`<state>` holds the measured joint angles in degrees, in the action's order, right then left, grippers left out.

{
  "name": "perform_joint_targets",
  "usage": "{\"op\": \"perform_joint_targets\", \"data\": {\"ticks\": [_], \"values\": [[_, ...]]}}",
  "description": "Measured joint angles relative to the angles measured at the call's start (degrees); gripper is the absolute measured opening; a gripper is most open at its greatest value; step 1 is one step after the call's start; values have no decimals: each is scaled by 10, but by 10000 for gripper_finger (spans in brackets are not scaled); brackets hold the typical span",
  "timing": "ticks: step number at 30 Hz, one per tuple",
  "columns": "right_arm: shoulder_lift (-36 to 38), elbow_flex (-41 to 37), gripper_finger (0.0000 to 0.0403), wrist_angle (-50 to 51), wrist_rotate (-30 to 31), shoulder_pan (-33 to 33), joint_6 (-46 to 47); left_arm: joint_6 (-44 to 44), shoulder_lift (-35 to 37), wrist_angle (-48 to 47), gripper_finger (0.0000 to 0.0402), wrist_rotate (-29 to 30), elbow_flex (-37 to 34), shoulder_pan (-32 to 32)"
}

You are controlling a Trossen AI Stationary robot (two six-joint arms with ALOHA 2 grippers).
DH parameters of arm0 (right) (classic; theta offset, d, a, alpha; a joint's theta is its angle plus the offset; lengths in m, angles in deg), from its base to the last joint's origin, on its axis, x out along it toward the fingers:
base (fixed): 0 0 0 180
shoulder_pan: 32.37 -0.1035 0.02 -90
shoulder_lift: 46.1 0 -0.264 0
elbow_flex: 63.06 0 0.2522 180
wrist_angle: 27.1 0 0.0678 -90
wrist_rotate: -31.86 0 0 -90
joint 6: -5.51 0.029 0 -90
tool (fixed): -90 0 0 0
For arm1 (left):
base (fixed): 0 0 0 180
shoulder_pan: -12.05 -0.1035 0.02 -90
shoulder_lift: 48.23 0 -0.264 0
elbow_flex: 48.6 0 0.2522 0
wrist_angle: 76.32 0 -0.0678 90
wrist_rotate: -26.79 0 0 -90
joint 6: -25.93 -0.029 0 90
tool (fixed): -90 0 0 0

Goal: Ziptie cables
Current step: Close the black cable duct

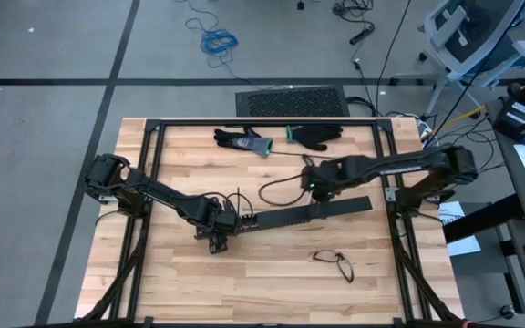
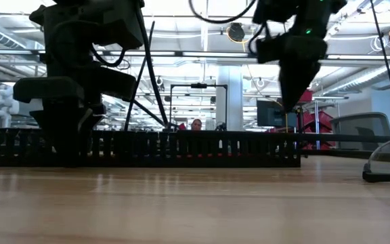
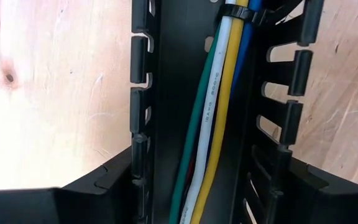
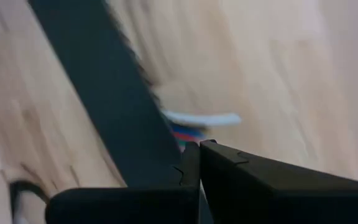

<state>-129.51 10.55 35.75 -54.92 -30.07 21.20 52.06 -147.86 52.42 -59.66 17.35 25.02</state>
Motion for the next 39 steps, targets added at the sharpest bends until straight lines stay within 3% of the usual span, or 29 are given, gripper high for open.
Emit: {"op": "perform_joint_targets", "data": {"ticks": [6, 12, 27, 36, 39], "values": [[-65, 0, 0, -119, -28, -18, 24, -1, 0, 4, 258, 2, -1, 0], [-101, 0, 0, -148, -67, -18, 129, -22, 0, 8, 258, 5, -1, -2], [-9, 1, 0, -151, -91, -24, 166, -56, -2, 67, 258, 66, -2, -54], [-34, 1, 0, -134, 10, -16, 120, -104, -2, 64, 258, 73, -1, -64], [-44, 1, 0, -136, 14, -7, 101, -102, -2, 64, 258, 72, -1, -63]]}}
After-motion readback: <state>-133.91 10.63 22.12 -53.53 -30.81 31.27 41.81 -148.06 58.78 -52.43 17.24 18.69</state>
